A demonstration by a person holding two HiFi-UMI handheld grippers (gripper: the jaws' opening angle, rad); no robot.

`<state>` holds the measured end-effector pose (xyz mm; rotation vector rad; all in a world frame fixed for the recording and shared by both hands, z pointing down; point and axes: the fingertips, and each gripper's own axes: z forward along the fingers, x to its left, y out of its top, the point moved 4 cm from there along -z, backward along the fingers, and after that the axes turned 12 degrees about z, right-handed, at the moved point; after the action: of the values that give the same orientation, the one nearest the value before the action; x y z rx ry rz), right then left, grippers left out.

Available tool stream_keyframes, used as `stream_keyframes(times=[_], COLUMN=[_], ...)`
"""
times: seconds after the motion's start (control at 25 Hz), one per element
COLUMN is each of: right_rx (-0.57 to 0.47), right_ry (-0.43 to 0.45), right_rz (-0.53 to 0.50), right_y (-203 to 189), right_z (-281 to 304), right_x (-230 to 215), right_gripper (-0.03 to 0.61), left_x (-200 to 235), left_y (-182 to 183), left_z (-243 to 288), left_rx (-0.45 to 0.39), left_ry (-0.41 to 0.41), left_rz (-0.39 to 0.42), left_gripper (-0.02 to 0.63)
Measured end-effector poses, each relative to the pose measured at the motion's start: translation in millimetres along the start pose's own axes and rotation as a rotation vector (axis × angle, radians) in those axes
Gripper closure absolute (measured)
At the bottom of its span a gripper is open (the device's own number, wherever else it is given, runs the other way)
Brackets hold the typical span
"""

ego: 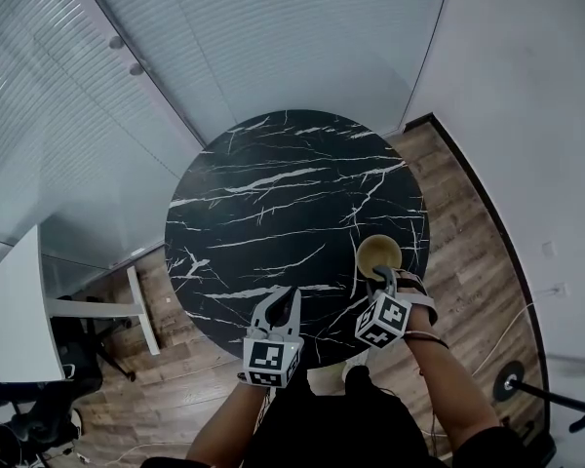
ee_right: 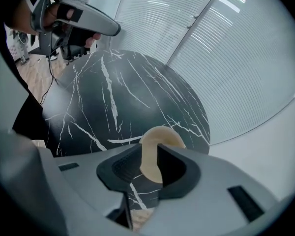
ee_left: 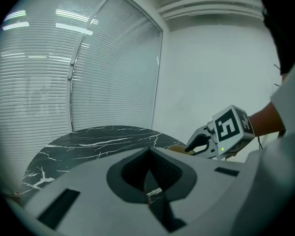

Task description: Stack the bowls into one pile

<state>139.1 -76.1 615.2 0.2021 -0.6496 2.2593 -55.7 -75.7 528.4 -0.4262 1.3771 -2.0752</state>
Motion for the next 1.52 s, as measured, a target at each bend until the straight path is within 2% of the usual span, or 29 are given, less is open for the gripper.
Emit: stream_keyframes(times=[0.32, 0.4, 0.48, 0.64, 0.8, 0.92, 1.04, 1.12, 1.36, 1.52], right_rx=[-0.106, -0.152, -0.208, -0.355, -0.523, -0.663, -0.749, -0.773, -0.867, -0.917], right_ry=[-0.028, -0.014, 0.008, -0.008, -0.043, -0.032, -0.016, -0.01, 0.019, 0.0], right_rz=[0.081, 0.162, 0.288, 0.498, 0.613, 0.699, 0.789, 0.805, 0.757, 0.721], right_y=[19, 22, 24, 27, 37, 44, 45, 44, 47, 48], right_z=[-34, -44, -53, -81, -118, -147, -169, -180, -204, -218], right_x=[-13, -17, -21, -38, -53, -61, -67, -69, -57, -52], right_gripper=[0.476, 0.483, 0.494, 0.544, 0.568, 0.569, 0.571, 0.571, 0.572, 0.572], left_x=[-4, -5, -6, -12, -13, -12, -13, -15, -21, -29], left_y=[6, 10, 15, 32, 41, 45, 52, 58, 72, 78], left_z=[-4, -5, -5, -6, -13, -21, -28, -31, -37, -40], left_rx=[-0.007, -0.011, -0.02, -0.058, -0.075, -0.081, -0.097, -0.112, -0.127, -0.145], left_ry=[-0.008, -0.006, -0.004, -0.012, -0.01, -0.003, 0.007, 0.011, -0.007, -0.019], left_rz=[0.011, 0.013, 0.011, 0.019, 0.02, 0.015, 0.014, 0.016, 0.041, 0.046], left_gripper=[0.604, 0.604, 0.604, 0.604, 0.604, 0.604, 0.604, 0.604, 0.604, 0.604])
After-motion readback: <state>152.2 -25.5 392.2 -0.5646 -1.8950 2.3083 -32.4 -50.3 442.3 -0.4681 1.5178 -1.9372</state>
